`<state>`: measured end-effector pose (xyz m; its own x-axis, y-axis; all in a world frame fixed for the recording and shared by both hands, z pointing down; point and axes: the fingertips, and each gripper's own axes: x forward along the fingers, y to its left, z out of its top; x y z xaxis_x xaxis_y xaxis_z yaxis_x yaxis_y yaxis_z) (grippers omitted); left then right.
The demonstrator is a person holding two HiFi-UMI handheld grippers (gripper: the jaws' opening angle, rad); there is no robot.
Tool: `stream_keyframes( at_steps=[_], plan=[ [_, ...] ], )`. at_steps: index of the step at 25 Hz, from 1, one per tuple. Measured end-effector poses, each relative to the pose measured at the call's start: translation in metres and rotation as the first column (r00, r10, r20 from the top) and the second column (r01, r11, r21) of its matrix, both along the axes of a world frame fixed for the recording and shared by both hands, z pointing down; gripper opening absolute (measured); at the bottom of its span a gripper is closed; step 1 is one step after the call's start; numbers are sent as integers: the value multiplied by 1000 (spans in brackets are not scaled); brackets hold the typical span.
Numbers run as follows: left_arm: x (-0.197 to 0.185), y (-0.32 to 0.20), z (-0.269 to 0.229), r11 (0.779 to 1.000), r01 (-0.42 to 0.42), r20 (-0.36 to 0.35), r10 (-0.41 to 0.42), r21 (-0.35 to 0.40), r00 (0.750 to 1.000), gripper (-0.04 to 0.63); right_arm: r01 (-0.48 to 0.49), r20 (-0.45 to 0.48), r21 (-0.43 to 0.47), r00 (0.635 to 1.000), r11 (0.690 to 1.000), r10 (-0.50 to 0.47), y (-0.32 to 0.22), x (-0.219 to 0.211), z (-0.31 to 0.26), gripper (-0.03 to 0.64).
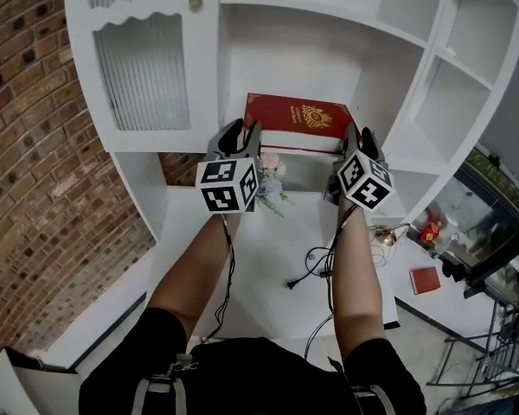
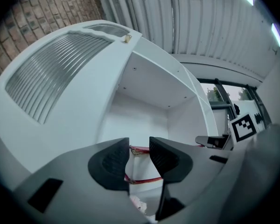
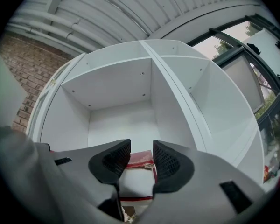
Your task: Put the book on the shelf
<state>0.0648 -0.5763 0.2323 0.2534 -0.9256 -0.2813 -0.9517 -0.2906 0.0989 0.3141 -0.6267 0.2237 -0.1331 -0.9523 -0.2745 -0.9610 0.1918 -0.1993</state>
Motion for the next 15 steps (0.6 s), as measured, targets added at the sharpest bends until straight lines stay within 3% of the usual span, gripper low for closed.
stream_keyframes(
  at_steps=[6, 9, 13, 15],
  plan=[
    [-6, 46, -5, 995, 51, 118, -61, 85, 991, 121, 21, -43, 123, 999, 992, -15, 50, -4, -15, 166],
    [-8, 65, 10, 997, 48, 142, -57, 65, 988, 107, 48, -103, 142, 994, 989, -33, 82, -17, 1, 145],
    [-8, 95, 46, 999, 46, 192, -51, 26, 980, 21, 107, -121, 114, 988, 988, -93, 122, -39, 45, 51],
    [-4, 108, 67, 1000, 30, 207, -28, -4, 978, 14, 133, -141, 90, 983, 987, -119, 138, -51, 70, 14]
  ],
)
